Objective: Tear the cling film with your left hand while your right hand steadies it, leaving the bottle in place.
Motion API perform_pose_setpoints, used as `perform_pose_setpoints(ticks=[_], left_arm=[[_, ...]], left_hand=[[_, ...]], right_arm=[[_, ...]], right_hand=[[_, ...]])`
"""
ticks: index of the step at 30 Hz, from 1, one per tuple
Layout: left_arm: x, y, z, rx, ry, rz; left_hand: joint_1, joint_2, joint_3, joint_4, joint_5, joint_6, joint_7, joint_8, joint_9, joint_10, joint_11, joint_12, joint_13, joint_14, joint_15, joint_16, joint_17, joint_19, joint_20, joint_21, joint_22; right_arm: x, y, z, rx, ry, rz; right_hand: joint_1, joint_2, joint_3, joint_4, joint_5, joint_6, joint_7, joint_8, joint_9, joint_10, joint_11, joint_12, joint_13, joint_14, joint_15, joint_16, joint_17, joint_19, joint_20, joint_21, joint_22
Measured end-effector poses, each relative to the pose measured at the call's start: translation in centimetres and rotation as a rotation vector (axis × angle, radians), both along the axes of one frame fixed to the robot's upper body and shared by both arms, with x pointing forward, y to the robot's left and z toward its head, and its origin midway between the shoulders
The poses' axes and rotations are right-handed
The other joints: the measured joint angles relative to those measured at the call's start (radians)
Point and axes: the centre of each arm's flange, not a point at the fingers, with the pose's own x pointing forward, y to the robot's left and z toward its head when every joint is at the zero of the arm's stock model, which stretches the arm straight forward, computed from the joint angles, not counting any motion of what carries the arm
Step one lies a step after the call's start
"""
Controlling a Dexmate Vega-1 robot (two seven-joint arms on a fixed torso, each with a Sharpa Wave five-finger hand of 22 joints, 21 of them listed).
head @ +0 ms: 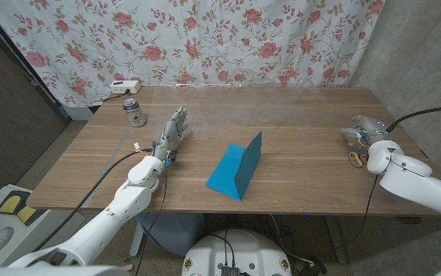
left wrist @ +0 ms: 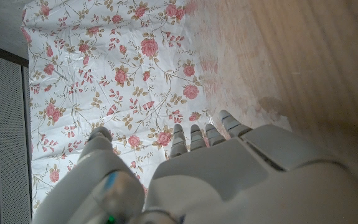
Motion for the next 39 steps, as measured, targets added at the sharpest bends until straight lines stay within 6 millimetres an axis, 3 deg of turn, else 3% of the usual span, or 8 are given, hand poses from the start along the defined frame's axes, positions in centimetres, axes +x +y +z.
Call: perform_pose_setpoints(ticks=[3, 7, 13, 25, 30, 33, 35, 39], left_arm=[[0.0, 0.0, 0.0, 0.000, 0.001, 0.001], [-0.1, 0.0, -0.1, -0.001, 0.002, 0.001], [-0.1, -0.1, -0.2, -0.001, 0.003, 0.001], [-0.2, -0.4, -0.2, 0.000, 0.001, -0.006], [-0.2, -0.6, -0.3, 0.003, 0.005, -0.010], [-0.2, -0.7, -0.3, 0.004, 0.006, -0.011], [-0.2, -0.7, -0.3, 0.003, 0.007, -0.012], [-0.2, -0.8, -0.4, 0.003, 0.008, -0.014]], left_hand=[[0.000, 0.000, 0.000, 0.000, 0.000, 0.000, 0.000, 0.000, 0.000, 0.000, 0.000, 0.000, 0.000, 0.000, 0.000, 0.000, 0.000, 0.000, 0.000, 0.000, 0.005], [0.000, 0.000, 0.000, 0.000, 0.000, 0.000, 0.000, 0.000, 0.000, 0.000, 0.000, 0.000, 0.000, 0.000, 0.000, 0.000, 0.000, 0.000, 0.000, 0.000, 0.005], [0.000, 0.000, 0.000, 0.000, 0.000, 0.002, 0.002, 0.000, 0.000, 0.000, 0.000, 0.000, 0.000, 0.000, 0.000, 0.000, 0.000, 0.000, 0.000, -0.008, 0.005], [0.000, 0.000, 0.000, 0.000, 0.000, 0.005, 0.005, 0.000, 0.000, 0.000, 0.000, 0.000, 0.000, 0.000, 0.000, 0.000, 0.000, 0.005, 0.005, -0.015, 0.005], [0.000, 0.000, 0.000, 0.000, 0.000, 0.005, 0.005, 0.000, 0.000, 0.000, 0.000, 0.000, 0.000, 0.000, 0.000, 0.000, 0.000, 0.005, 0.005, -0.015, 0.005], [-0.001, 0.005, 0.004, -0.004, 0.000, 0.005, 0.005, 0.000, 0.000, 0.000, 0.000, 0.000, 0.000, 0.000, 0.000, 0.000, 0.000, 0.005, 0.005, -0.015, 0.005], [0.000, 0.008, 0.004, -0.004, 0.000, 0.005, 0.005, 0.000, 0.000, 0.000, 0.000, 0.000, 0.000, 0.000, 0.000, 0.000, 0.000, 0.005, 0.005, -0.015, 0.005], [0.000, 0.008, 0.004, -0.004, 0.000, 0.005, 0.005, 0.000, 0.000, 0.000, 0.000, 0.000, 0.000, 0.000, 0.000, 0.000, 0.000, 0.005, 0.005, -0.023, 0.005]], right_arm=[[0.2, 0.0, -0.1, -0.002, 0.017, -0.008], [0.3, 0.1, -0.3, -0.005, 0.036, -0.017], [0.4, -0.1, -0.6, -0.005, 0.061, -0.038], [0.5, -0.5, -1.2, -0.008, 0.091, -0.074], [0.6, -0.9, -1.5, -0.002, 0.103, -0.086], [0.5, -1.1, -1.7, 0.006, 0.111, -0.091], [0.5, -1.4, -1.7, 0.007, 0.114, -0.096], [0.6, -1.7, -2.0, 0.016, 0.129, -0.103]], right_hand=[[0.023, 0.002, 0.009, -0.009, -0.002, -0.013, -0.002, 0.000, 0.000, 0.000, 0.000, 0.000, 0.004, -0.028, 0.001, -0.005, 0.006, -0.017, 0.009, -0.004, 0.000], [0.035, -0.001, 0.015, -0.004, -0.004, -0.023, 0.009, 0.000, 0.000, 0.000, 0.011, 0.000, 0.006, -0.038, 0.004, -0.008, 0.010, -0.023, 0.013, -0.007, 0.000], [0.035, -0.001, 0.015, -0.004, -0.008, 0.017, 0.056, 0.009, 0.000, 0.018, 0.017, 0.000, 0.006, -0.038, 0.004, -0.004, 0.018, -0.023, 0.013, -0.007, 0.000], [0.028, -0.009, 0.005, 0.006, -0.011, 0.035, 0.063, 0.016, 0.000, 0.024, 0.022, 0.000, 0.006, -0.038, 0.004, -0.004, 0.024, -0.023, 0.012, -0.007, 0.000], [0.006, -0.014, 0.000, 0.020, -0.011, 0.039, 0.028, 0.016, 0.000, 0.037, 0.005, 0.000, 0.006, -0.040, 0.002, -0.004, 0.033, -0.040, 0.011, -0.015, 0.000], [0.004, -0.016, -0.002, 0.021, -0.011, 0.029, 0.017, 0.012, 0.000, 0.025, -0.027, 0.000, 0.006, -0.052, 0.004, -0.004, 0.040, -0.048, 0.009, -0.015, 0.000], [0.002, -0.018, -0.004, 0.024, -0.011, 0.029, 0.017, 0.009, 0.000, 0.031, -0.047, 0.000, 0.006, -0.052, 0.004, -0.004, 0.043, -0.054, 0.004, -0.015, 0.000], [0.002, -0.018, -0.004, 0.024, -0.011, 0.029, 0.017, 0.007, 0.003, 0.034, -0.049, 0.000, 0.006, -0.063, 0.003, -0.004, 0.043, -0.059, 0.009, -0.022, 0.000]])
